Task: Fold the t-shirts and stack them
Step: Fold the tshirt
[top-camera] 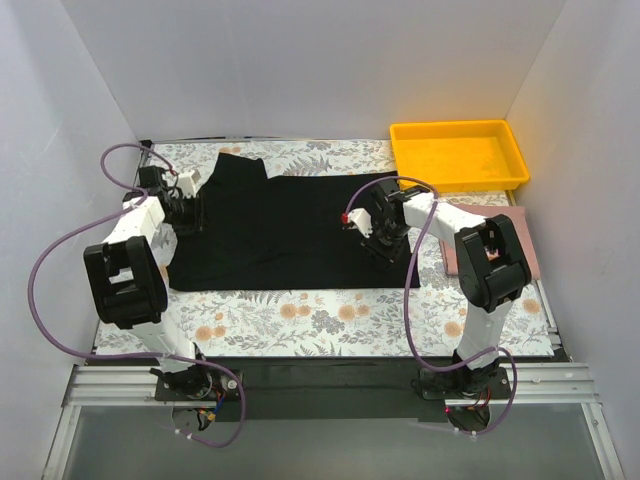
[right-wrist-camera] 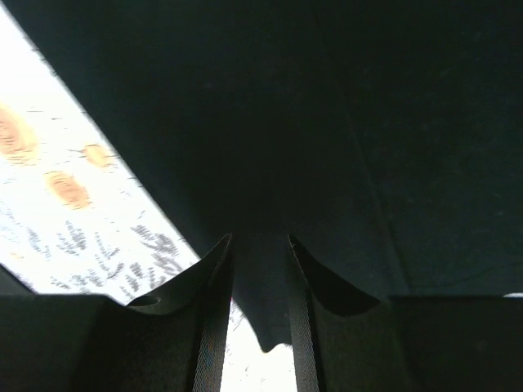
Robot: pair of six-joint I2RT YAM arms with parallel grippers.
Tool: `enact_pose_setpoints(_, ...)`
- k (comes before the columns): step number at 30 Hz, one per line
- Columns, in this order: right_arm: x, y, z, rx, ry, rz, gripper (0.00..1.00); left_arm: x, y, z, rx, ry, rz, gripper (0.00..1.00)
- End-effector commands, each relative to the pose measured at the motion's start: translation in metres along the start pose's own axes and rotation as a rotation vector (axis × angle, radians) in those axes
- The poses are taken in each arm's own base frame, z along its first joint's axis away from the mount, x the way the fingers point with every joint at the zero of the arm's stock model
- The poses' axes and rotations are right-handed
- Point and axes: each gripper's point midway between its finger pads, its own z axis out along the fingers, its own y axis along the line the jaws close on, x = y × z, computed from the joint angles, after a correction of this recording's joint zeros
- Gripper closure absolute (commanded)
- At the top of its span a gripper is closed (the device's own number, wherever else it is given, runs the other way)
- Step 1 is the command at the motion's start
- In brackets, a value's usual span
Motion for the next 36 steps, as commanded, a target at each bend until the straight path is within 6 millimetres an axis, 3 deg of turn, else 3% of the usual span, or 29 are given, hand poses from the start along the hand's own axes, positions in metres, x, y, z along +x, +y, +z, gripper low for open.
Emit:
enact_pose_setpoints(1,0.013,-0.011,0.017,0.026,0.048,-0.008,0.63,0.068,0.019,-0.002,-0.075,0.207,0.058,0.69)
enact_pose_setpoints(9,0.049,0.009,0.027,0.007,0.122,0.004,0.63,0.121,0.038,0.001,-0.143,0.34,0.096,0.7)
enact_pose_setpoints(14,0.072,0.046,0.032,-0.051,0.17,-0.013,0.63,0.16,0.038,-0.014,-0.151,0.408,0.109,0.72)
enact_pose_setpoints(17,0.071,0.067,0.025,-0.086,0.15,-0.032,0.63,0.167,0.025,-0.027,-0.109,0.412,0.119,0.73)
enact_pose_setpoints(20,0.044,0.066,0.0,-0.09,0.053,-0.021,0.61,0.134,-0.002,-0.041,-0.008,0.306,0.134,0.7)
enact_pose_setpoints(22,0.017,0.055,-0.022,-0.074,-0.044,-0.009,0.56,0.083,-0.018,-0.051,0.048,0.165,0.172,0.6)
enact_pose_setpoints(23,-0.007,0.035,-0.045,-0.02,-0.122,-0.005,0.54,0.066,-0.018,-0.05,0.052,0.131,0.174,0.57)
enact_pose_setpoints(24,-0.017,0.023,-0.051,0.004,-0.139,-0.005,0.5,0.05,-0.02,-0.051,0.064,0.101,0.166,0.56)
enact_pose_setpoints(25,-0.025,0.008,-0.059,0.052,-0.149,-0.006,0.48,0.016,-0.024,-0.057,0.078,0.03,0.193,0.54)
enact_pose_setpoints(28,-0.06,-0.049,-0.086,0.177,-0.206,-0.016,0.46,-0.022,-0.017,-0.044,0.096,-0.022,0.149,0.46)
enact_pose_setpoints(29,-0.064,-0.067,-0.091,0.207,-0.214,-0.012,0.46,-0.05,-0.02,-0.048,0.109,-0.081,0.175,0.37)
enact_pose_setpoints(30,-0.079,-0.089,-0.095,0.239,-0.231,-0.014,0.46,-0.056,-0.014,-0.036,0.122,-0.072,0.15,0.33)
enact_pose_setpoints(32,-0.083,-0.117,-0.097,0.275,-0.234,0.001,0.46,-0.089,-0.014,-0.037,0.126,-0.141,0.13,0.32)
enact_pose_setpoints(33,-0.084,-0.132,-0.084,0.272,-0.218,0.007,0.47,-0.095,-0.013,-0.034,0.131,-0.152,0.121,0.32)
enact_pose_setpoints(35,-0.097,-0.157,-0.093,0.316,-0.249,0.003,0.48,-0.114,-0.01,-0.027,0.135,-0.201,0.099,0.32)
enact_pose_setpoints(36,-0.096,-0.167,-0.077,0.299,-0.231,0.022,0.48,-0.118,-0.005,-0.022,0.119,-0.213,0.089,0.32)
